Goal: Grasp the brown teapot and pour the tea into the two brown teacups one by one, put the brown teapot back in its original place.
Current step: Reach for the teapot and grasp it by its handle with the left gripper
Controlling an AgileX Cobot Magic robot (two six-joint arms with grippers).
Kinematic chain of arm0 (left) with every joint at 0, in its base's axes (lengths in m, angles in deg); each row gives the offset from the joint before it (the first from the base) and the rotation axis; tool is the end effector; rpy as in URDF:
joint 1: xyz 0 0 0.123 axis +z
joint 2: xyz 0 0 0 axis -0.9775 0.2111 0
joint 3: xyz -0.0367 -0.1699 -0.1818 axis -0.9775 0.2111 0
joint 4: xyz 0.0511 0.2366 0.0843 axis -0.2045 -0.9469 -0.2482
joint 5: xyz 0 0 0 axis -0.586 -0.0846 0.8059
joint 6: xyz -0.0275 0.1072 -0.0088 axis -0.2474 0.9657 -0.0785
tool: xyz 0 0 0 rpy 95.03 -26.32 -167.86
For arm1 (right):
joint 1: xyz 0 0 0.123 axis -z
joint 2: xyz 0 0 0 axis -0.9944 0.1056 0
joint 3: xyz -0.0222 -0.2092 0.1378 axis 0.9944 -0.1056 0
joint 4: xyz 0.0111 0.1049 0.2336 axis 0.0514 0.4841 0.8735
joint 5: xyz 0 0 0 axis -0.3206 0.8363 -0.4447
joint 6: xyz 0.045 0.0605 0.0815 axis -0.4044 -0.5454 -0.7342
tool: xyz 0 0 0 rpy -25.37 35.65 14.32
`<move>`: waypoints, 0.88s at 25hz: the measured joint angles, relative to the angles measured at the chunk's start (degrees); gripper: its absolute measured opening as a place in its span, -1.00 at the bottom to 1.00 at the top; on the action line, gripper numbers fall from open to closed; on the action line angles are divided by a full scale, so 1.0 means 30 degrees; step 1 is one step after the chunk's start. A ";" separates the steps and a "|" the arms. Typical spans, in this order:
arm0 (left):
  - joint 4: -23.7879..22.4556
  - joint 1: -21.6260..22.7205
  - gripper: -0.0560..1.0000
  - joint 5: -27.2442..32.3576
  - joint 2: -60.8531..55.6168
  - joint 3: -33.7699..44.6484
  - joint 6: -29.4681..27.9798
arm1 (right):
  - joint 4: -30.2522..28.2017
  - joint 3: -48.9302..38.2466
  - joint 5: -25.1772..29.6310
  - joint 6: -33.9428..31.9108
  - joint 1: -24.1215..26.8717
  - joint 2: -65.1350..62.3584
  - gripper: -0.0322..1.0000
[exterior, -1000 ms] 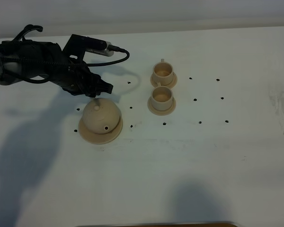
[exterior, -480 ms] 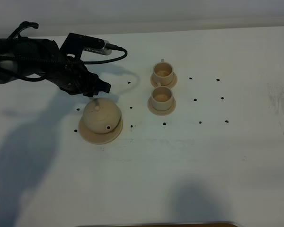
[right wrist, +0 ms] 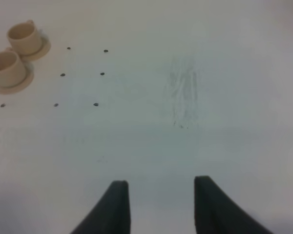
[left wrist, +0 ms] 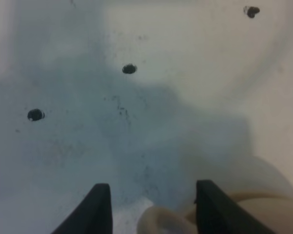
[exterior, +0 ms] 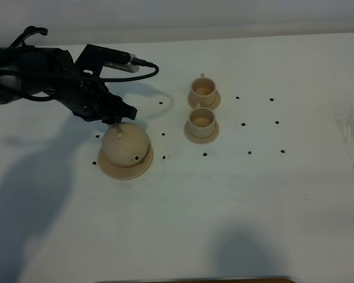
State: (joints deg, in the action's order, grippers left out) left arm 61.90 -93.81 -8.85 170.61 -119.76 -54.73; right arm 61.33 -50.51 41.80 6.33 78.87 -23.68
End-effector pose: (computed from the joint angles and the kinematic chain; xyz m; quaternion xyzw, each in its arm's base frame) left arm 0.3983 -0.1187 0.1002 0.1610 0.9521 -0.0491 0.2554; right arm 0.0481 -0.0039 0.2704 -0.0072 0.8649 -0.0019 0.5018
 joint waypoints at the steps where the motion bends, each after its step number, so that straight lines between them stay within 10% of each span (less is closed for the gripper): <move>1: -0.0066 0.0000 -0.02 0.0042 0.0001 0.0000 0.0000 | 0.0000 0.0000 0.0000 0.0000 0.0000 0.0000 -0.35; 22: -0.0725 0.0390 -0.02 -0.0235 -0.0025 0.0000 0.0007 | 0.0000 0.0000 0.0000 0.0000 0.0000 0.0000 -0.35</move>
State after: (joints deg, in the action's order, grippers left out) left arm 59.72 -92.64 -9.56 170.53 -119.76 -54.71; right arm 61.33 -50.51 41.80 6.33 78.87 -23.68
